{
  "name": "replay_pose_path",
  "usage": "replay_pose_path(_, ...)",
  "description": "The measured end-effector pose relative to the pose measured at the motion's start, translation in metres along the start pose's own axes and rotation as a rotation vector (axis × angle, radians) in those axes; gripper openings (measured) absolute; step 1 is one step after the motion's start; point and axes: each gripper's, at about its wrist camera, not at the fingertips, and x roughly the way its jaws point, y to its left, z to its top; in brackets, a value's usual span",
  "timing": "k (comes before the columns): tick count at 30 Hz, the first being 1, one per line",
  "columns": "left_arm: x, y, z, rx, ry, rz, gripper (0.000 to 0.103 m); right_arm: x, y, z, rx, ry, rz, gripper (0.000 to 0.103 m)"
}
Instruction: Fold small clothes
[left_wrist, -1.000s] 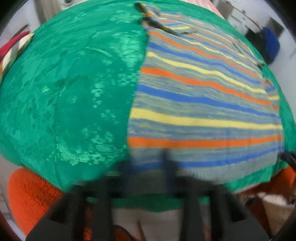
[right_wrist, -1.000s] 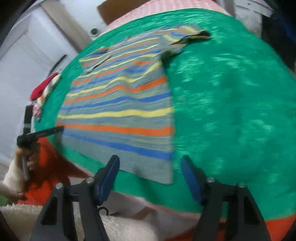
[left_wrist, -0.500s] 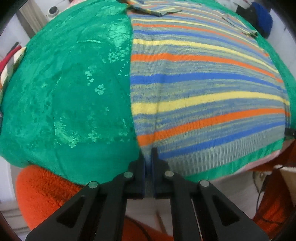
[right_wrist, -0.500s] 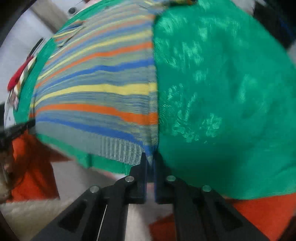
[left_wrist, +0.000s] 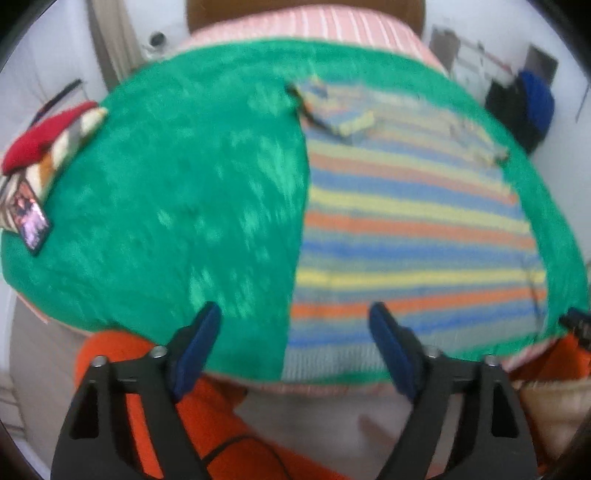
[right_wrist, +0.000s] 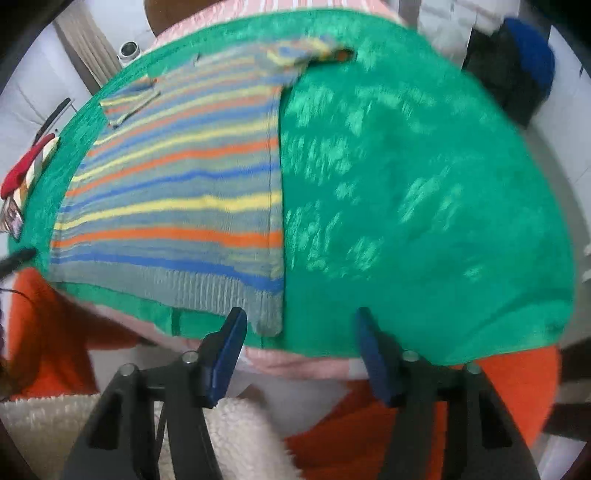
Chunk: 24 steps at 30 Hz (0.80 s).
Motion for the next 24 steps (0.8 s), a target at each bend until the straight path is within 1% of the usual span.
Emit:
replay_pose_path(2,-0.001,-0.001,0.009,-0.004,-0.048,0.007,0.096,-0.014,0.009,0.008,-0.032,-0.072,-0.024,0.06)
replay_pose_path(4,-0.001,-0.002,0.023,0.014,-0.089,0.035,0.096,-0.025,0.014,0.013,-0.066,-0.127,-0.035,0.06)
replay_pose_path(7,0.006,-0.013,0.046,0.042,-0.14,0.054,0.096,-0.03,0.03,0.023,-0.111,-0.167,-0.027,0.061)
replay_pose_path(10,0.01,-0.016,0.061,0.012,-0.176,0.059,0.098,-0.029,0.048,0.025,-0.145,-0.182,-0.023,0.061)
replay_pose_path(12,0.017,-0.013,0.063,-0.029,-0.183,0.044,0.098,-0.032,0.05,0.02,-0.152,-0.182,-0.015,0.061)
replay_pose_path(15,0.033,-0.012,0.062,-0.071,-0.172,0.035,0.098,-0.033,0.054,0.013,-0.164,-0.181,-0.004,0.061)
replay_pose_path(19,0.058,-0.011,0.057,-0.076,-0.158,0.081,0.098,-0.03,0.058,0.014,-0.196,-0.173,-0.015,0.061)
replay_pose_path(20,0.063,-0.01,0.055,-0.076,-0.157,0.094,0.098,-0.029,0.057,0.018,-0.205,-0.176,-0.006,0.061)
replay_pose_path(22,0.077,-0.005,0.051,-0.077,-0.151,0.13,0.098,-0.03,0.051,0.032,-0.213,-0.19,0.043,0.061)
replay_pose_path(23,0.081,-0.002,0.048,-0.078,-0.153,0.136,0.099,-0.031,0.044,0.045,-0.213,-0.195,0.064,0.061)
replay_pose_path(24,0.089,0.002,0.043,-0.085,-0.151,0.142,0.099,-0.03,0.035,0.063,-0.214,-0.201,0.065,0.061)
